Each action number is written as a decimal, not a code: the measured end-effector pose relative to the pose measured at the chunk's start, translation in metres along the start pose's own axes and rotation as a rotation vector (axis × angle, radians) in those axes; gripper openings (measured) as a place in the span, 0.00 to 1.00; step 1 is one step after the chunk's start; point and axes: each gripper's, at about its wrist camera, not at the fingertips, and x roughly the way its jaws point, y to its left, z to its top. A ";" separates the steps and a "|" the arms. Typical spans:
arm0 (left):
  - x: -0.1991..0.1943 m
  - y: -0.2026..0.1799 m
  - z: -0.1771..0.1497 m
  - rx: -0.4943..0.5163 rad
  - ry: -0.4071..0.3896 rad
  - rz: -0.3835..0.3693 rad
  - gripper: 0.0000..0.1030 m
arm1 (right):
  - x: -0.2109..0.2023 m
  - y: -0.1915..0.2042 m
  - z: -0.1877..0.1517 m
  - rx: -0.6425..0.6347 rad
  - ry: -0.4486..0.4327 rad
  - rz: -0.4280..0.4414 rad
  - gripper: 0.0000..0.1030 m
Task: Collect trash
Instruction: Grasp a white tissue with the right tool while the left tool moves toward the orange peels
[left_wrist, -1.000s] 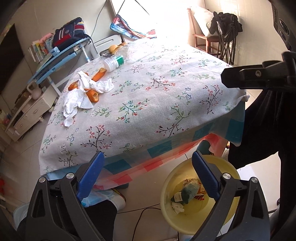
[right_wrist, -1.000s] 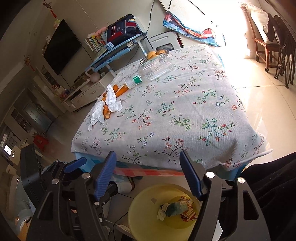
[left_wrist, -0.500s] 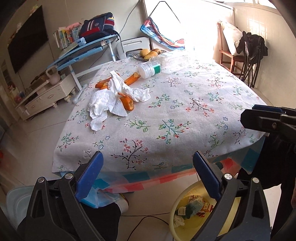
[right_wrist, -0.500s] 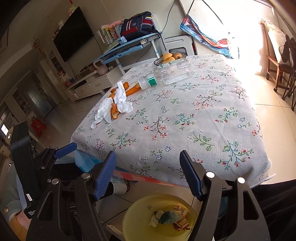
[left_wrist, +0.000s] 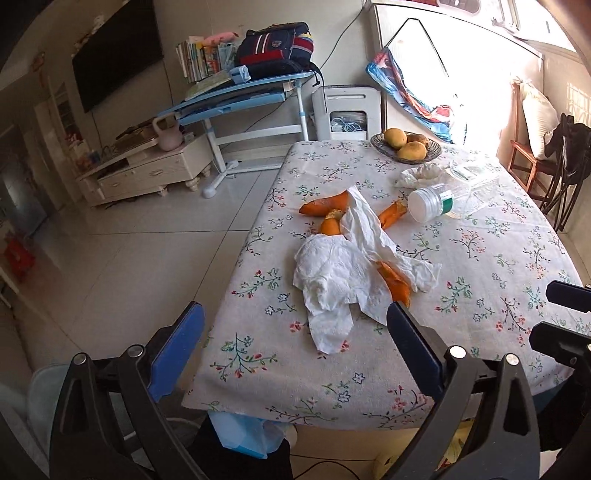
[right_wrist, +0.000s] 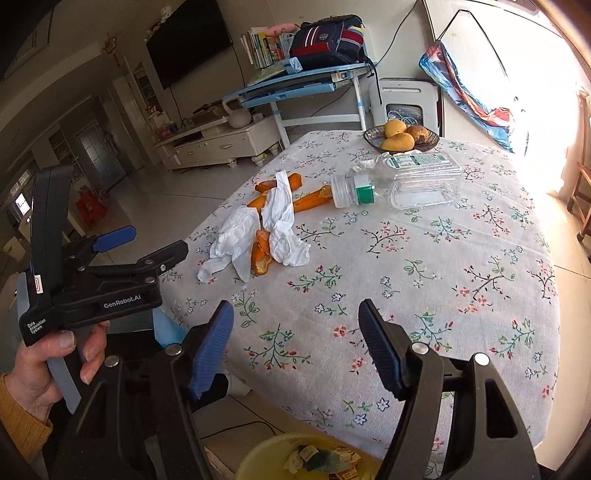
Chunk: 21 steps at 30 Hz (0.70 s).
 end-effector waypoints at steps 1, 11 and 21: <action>0.006 0.004 0.004 -0.015 0.007 0.004 0.93 | 0.006 0.000 0.004 -0.003 0.009 0.006 0.64; 0.028 0.026 -0.002 -0.147 0.053 0.014 0.93 | 0.078 0.011 0.041 -0.058 0.103 -0.004 0.43; 0.033 0.029 -0.006 -0.167 0.084 0.009 0.93 | 0.113 0.015 0.045 -0.058 0.162 0.009 0.34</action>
